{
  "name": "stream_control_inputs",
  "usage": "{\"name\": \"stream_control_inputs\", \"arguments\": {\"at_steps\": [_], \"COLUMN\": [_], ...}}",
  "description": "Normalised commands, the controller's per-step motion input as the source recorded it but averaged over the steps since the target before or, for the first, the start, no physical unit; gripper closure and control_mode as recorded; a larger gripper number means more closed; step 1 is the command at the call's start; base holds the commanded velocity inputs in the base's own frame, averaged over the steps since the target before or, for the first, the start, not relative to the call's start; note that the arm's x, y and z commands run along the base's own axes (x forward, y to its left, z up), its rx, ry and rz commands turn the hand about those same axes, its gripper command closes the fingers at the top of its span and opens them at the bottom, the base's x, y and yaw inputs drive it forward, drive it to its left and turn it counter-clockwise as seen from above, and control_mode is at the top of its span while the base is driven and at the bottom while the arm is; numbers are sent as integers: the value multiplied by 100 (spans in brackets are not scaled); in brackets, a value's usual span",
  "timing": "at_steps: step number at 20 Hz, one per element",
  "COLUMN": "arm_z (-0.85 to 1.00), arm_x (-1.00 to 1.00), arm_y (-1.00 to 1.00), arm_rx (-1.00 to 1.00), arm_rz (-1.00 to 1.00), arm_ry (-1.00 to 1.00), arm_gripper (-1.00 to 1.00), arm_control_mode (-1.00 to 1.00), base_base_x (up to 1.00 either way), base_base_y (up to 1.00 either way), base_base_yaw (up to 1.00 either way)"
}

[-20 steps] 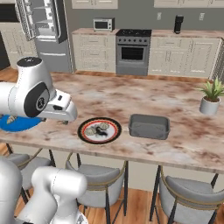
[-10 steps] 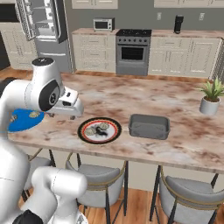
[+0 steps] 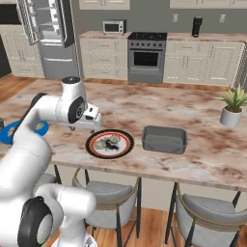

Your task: Place two dumplings into each of the tupperware containers and then place the containers in the fridge.

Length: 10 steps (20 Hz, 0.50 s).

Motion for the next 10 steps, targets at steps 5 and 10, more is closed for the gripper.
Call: {"name": "stream_control_inputs", "arguments": {"at_steps": [5,10], "arm_z": [-74,-71], "arm_x": [93,88], "arm_y": [-2,0], "arm_rx": [1,0], "arm_rz": [1,0], "arm_ry": [7,7], "arm_gripper": [-100,-100], "arm_control_mode": [-100,-100], "base_base_x": [0,0], "base_base_y": [0,0], "base_base_yaw": [0,0]}}
